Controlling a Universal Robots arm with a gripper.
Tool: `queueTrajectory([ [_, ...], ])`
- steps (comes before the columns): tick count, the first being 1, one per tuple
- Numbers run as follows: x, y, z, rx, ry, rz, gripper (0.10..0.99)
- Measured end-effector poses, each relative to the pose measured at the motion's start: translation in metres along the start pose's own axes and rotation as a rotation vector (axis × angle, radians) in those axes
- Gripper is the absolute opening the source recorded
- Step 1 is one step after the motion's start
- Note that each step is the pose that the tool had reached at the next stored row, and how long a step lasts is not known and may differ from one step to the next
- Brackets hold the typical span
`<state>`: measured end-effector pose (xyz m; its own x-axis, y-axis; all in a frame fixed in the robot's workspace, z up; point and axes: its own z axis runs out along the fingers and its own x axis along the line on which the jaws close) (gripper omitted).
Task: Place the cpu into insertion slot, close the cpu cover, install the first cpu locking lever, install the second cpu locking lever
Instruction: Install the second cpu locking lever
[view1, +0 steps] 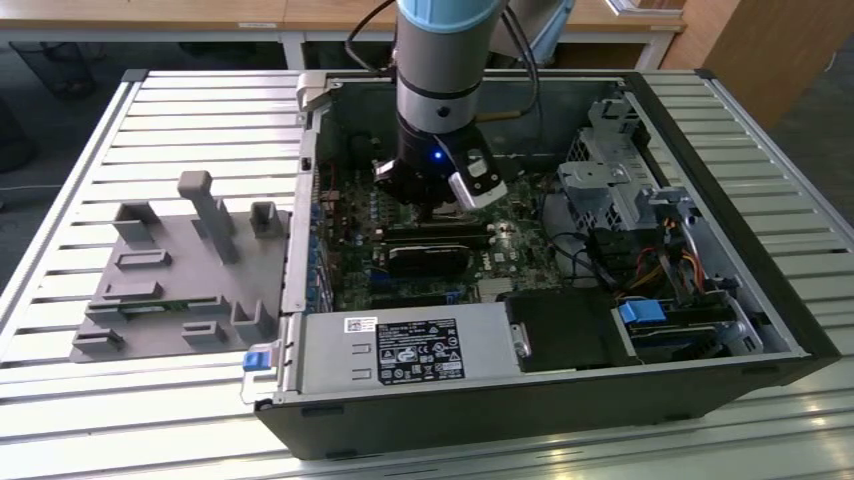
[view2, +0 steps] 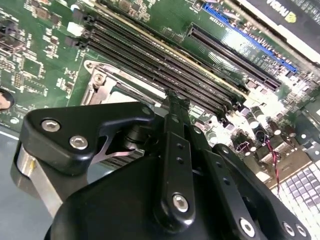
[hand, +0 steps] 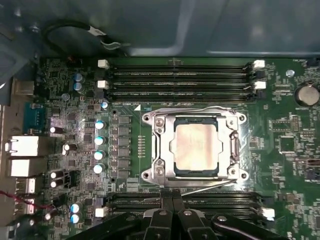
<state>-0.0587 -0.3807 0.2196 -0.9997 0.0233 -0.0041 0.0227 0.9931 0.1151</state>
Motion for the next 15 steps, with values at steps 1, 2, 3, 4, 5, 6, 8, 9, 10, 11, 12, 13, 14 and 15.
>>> queueTrajectory([
  [1,0.0005,-0.0002,0.0018,-0.001,0.0,0.0,0.106],
  [2,0.0008,-0.0004,0.0036,-0.003,0.0,0.0,0.106],
  [3,0.0011,-0.0007,0.0054,-0.004,0.0,0.0,0.106],
  [4,0.0014,-0.0009,0.0072,-0.005,0.0,0.0,0.106],
  [5,0.0023,-0.0011,0.0089,-0.006,-0.0001,0.0,0.106],
  [6,0.0031,-0.0013,0.0103,-0.007,-0.0001,0.0,0.106],
  [8,0.0038,-0.002,0.0122,-0.013,0.0,0.0,0.106],
  [9,0.0039,-0.0026,0.013,-0.018,0.0,0.0,0.106],
  [10,0.0043,-0.0036,0.0135,-0.024,-0.0001,0.0,0.106],
  [11,0.005,-0.0049,0.0138,-0.03,-0.0004,0.0,0.106],
  [12,0.0056,-0.0061,0.014,-0.038,-0.0008,0.0,0.106],
  [13,0.0062,-0.0073,0.014,-0.045,-0.0012,0.0,0.106],
  [14,0.0069,-0.0083,0.0142,-0.05,-0.0017,0.0,0.106],
  [15,0.0077,-0.0095,0.0143,-0.055,-0.0021,0.0,0.106],
])
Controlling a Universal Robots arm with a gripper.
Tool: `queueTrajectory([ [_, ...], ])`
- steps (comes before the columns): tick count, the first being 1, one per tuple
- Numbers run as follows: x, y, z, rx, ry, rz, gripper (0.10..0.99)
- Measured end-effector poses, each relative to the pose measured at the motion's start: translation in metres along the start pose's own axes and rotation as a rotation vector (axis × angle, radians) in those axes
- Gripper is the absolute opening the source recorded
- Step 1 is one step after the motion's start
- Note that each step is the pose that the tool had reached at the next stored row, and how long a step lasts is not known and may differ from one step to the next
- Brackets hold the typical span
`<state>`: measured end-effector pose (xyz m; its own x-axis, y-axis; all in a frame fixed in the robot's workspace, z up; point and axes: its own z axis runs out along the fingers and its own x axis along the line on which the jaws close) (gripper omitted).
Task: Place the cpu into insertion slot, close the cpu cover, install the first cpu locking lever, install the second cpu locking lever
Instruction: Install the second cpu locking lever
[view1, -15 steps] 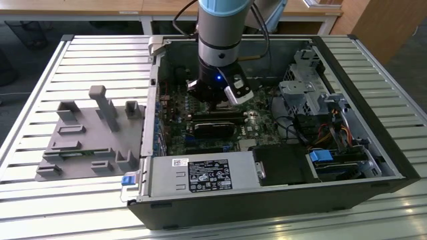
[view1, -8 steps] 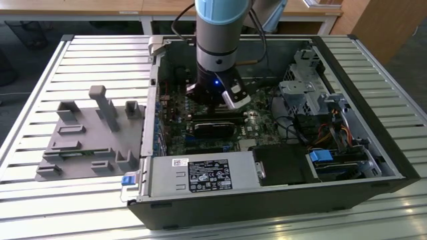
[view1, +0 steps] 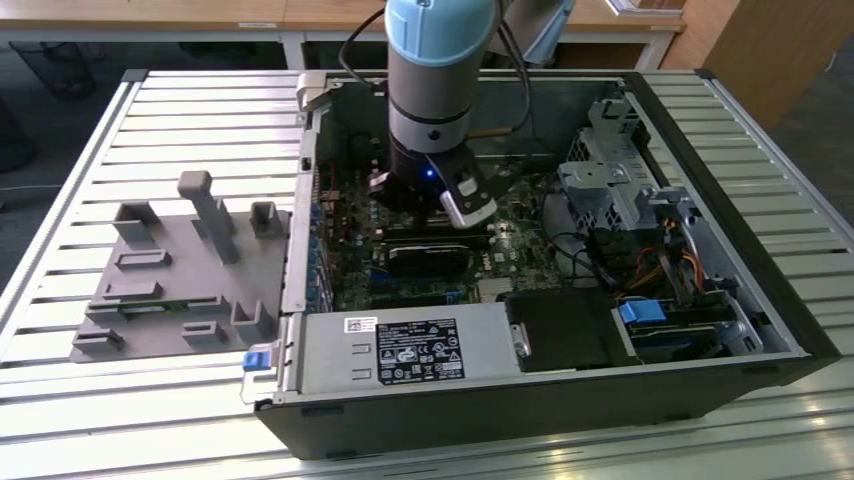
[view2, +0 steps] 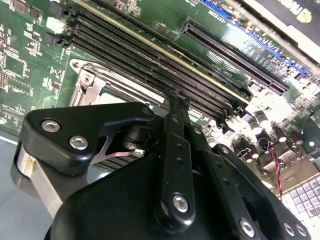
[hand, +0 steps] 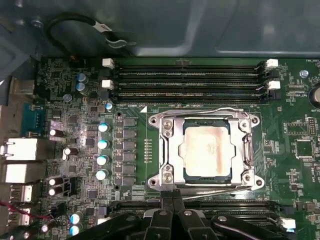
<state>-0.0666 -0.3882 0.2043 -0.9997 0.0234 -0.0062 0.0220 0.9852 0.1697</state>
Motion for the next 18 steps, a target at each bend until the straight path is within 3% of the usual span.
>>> queueTrajectory([
  [7,0.0055,-0.0047,0.0023,-0.031,-0.0032,-0.001,0.106],
  [14,0.0098,-0.0054,0.0067,-0.048,-0.0053,-0.001,0.106],
  [18,0.0109,-0.0051,0.0077,-0.052,-0.0055,-0.001,0.106],
])
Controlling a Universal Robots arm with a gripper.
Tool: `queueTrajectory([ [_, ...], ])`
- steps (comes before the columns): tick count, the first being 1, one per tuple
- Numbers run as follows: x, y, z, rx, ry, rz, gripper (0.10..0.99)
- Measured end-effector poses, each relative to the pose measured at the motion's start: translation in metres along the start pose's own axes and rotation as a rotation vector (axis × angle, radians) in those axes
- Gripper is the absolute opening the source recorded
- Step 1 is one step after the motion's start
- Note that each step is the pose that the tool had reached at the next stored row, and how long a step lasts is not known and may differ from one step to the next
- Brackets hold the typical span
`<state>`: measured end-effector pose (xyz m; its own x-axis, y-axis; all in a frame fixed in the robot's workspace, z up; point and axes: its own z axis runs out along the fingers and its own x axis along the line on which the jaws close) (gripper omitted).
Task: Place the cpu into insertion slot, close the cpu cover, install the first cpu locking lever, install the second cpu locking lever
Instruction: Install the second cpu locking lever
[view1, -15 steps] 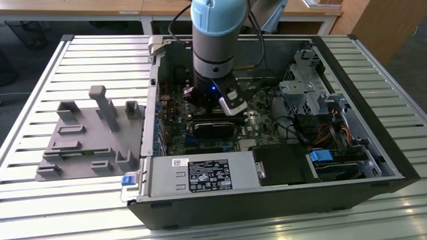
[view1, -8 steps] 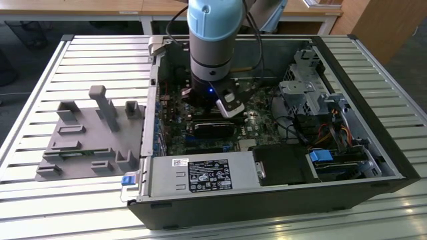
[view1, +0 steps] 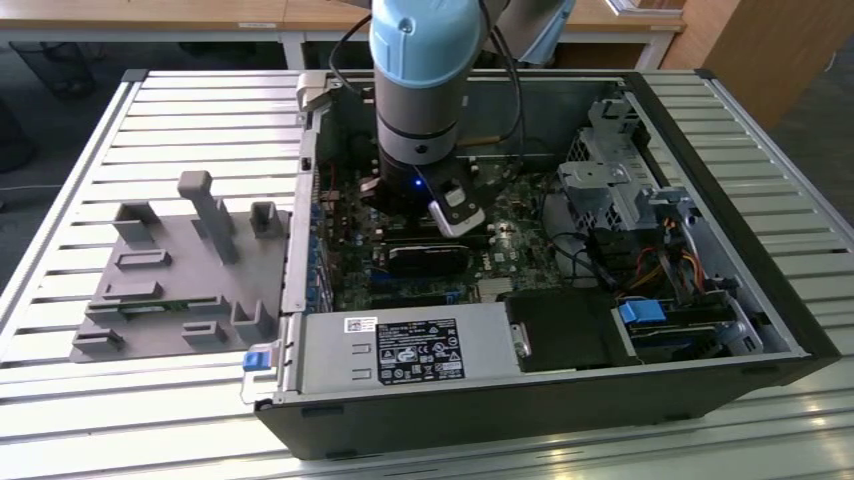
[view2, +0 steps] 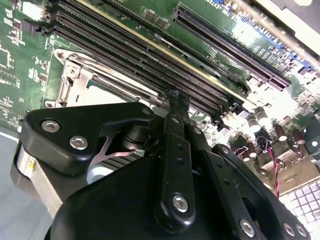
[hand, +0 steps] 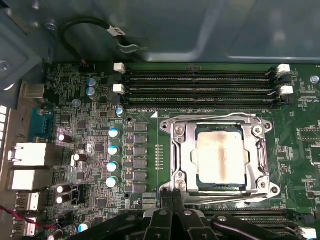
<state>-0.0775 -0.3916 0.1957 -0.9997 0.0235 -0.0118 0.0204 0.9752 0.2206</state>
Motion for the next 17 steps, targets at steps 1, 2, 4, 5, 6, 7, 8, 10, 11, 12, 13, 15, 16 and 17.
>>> queueTrajectory([
  [1,0.0001,0.0003,0.0004,-0.001,-0.0001,0.0,0.106],
  [2,0.0003,0.0008,0.0008,-0.002,-0.0002,0.0,0.106],
  [4,0.0004,0.002,0.0014,-0.003,-0.0003,0.0,0.106],
  [5,0.0006,0.0026,0.0018,-0.004,-0.0003,0.0,0.106],
  [6,0.0008,0.0032,0.0021,-0.004,-0.0003,0.0,0.106],
  [7,0.0012,0.0036,0.0026,-0.006,-0.0004,0.0,0.106],
  [8,0.0016,0.004,0.003,-0.007,-0.0004,0.0,0.106],
  [10,0.0025,0.0046,0.0039,-0.01,-0.0005,0.0,0.106],
  [11,0.0029,0.0046,0.0045,-0.013,-0.0006,0.0,0.106],
  [12,0.0031,0.0045,0.005,-0.014,-0.0008,0.0,0.106],
  [13,0.0033,0.0045,0.0054,-0.015,-0.001,0.0,0.106],
  [15,0.0039,0.0045,0.0055,-0.015,-0.0014,0.0,0.106],
  [16,0.0043,0.0045,0.0056,-0.015,-0.0018,0.0,0.106],
  [17,0.0047,0.0045,0.0055,-0.015,-0.0021,0.0,0.106],
])
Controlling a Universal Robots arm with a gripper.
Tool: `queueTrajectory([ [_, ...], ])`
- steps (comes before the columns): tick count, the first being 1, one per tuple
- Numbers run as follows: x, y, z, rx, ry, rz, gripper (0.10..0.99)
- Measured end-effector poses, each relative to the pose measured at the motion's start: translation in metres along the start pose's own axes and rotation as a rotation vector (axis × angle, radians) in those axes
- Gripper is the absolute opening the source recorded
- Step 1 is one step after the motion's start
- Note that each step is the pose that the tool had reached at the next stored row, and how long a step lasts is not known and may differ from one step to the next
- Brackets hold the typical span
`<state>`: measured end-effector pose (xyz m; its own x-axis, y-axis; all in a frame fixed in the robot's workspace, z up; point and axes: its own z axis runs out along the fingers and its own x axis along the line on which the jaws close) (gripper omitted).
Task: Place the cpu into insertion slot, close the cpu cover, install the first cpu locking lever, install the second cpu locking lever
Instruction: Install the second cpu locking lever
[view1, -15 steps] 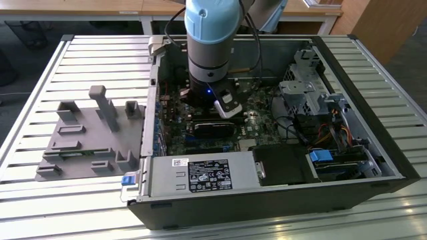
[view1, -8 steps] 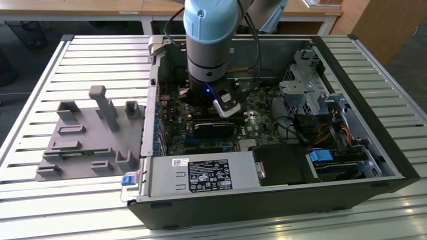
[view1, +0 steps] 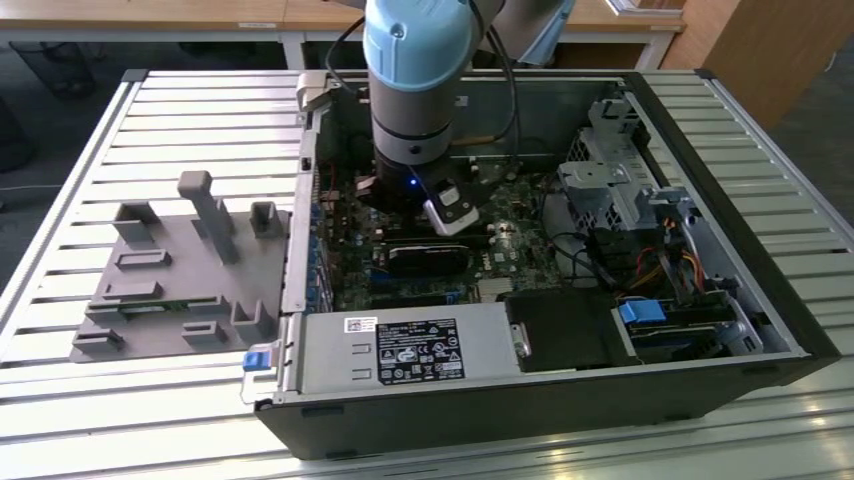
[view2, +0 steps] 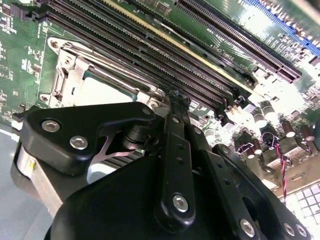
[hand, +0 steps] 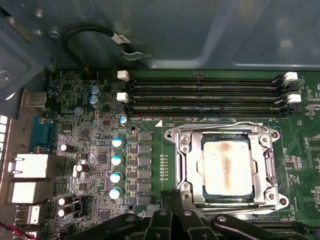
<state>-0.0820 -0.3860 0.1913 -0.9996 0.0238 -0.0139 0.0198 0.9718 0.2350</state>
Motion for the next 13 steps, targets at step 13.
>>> queueTrajectory([
  [13,0.0002,0.0047,-0.0198,0.0,-0.0019,0.0,0.106],
])
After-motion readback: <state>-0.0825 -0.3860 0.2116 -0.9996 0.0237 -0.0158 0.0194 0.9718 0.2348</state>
